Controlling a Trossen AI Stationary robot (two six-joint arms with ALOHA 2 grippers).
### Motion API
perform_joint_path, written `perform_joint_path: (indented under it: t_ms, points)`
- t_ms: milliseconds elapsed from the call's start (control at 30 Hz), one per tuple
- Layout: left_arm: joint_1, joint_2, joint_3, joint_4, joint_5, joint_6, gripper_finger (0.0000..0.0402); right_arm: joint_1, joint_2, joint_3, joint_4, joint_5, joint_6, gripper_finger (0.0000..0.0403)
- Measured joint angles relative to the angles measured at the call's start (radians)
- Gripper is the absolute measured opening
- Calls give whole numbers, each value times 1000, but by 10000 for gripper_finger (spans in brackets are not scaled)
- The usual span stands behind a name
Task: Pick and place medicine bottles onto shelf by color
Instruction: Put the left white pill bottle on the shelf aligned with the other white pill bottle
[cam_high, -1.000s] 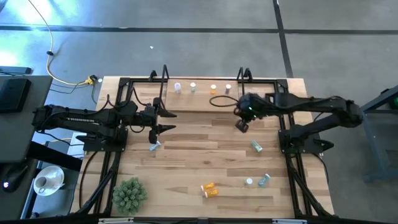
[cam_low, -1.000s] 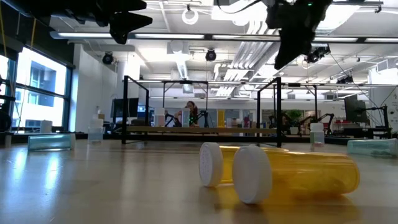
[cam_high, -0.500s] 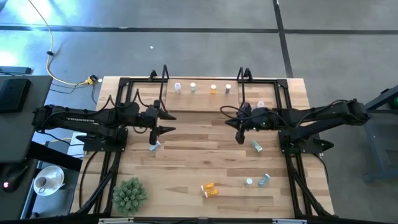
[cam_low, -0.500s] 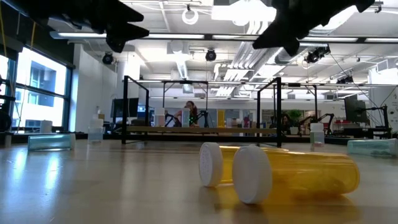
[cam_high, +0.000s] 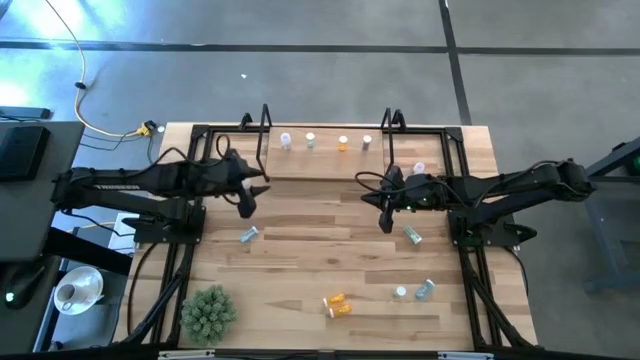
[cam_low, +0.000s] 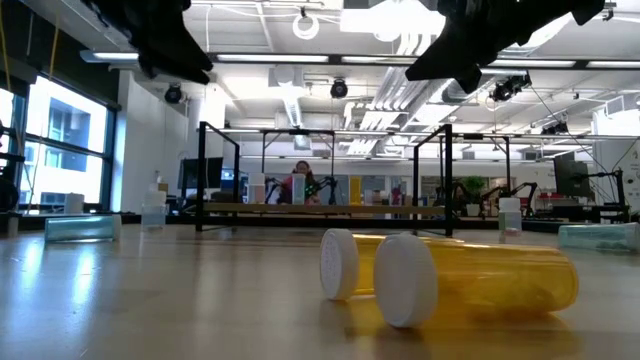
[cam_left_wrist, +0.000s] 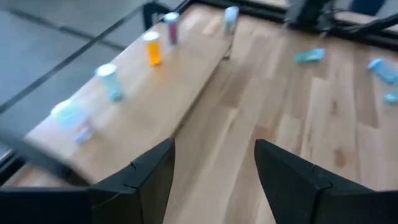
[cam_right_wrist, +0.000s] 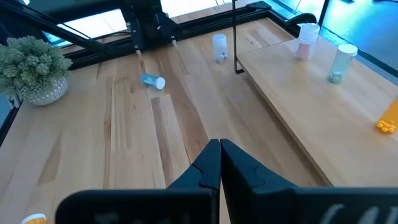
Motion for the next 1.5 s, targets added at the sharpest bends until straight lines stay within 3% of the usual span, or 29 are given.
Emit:
perform_joint_path:
  t_ms: [167, 467, 867, 1133, 1500]
  points:
    - [0, 0, 83, -201, -43, -150, 209, 0, 0, 0, 0, 0, 0, 0]
    - [0, 23, 49, -530, -170, -508, 209, 0, 0, 0, 0, -5, 10, 0]
    - [28, 24, -102, -430, -179, -658, 209, 0, 0, 0, -2, -4, 17, 1]
    - [92, 49, -156, -323, -179, -632, 209, 0, 0, 0, -25, -3, 52, 1]
    - [184, 180, -165, -237, -172, -587, 209, 0, 1, 0, -26, 0, 52, 1]
